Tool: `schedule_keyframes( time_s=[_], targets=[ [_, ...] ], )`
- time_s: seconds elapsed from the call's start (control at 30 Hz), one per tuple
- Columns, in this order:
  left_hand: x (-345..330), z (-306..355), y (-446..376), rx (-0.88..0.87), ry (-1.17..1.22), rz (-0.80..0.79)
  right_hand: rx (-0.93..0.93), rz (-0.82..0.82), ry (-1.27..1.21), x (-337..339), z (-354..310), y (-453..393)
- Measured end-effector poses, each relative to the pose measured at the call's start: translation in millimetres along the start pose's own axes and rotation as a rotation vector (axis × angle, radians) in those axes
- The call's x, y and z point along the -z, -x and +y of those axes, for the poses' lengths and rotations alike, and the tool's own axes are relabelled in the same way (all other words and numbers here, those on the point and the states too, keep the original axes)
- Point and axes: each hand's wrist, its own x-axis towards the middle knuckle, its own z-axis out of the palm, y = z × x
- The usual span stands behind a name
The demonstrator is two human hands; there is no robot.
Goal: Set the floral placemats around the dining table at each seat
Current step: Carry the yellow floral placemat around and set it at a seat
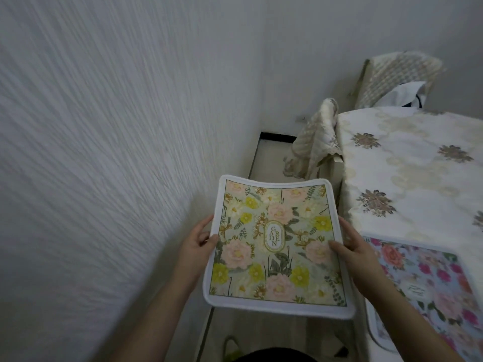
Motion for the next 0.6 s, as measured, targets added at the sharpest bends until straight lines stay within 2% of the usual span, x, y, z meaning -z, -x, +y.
schedule_keyframes(
  time_s=[0.3, 0.6],
  targets=[
    [-23.0, 16.6, -78.7, -0.027, -0.079, -0.087, -0.048, 0.186, -0.01, -2.1, -15.8, -26.9],
    [-72.8, 46.0, -154.7, -0.028, -0.092, -0.171, -0.063, 0.263, -0.012, 23.6, -30.9, -86.6]
  ],
)
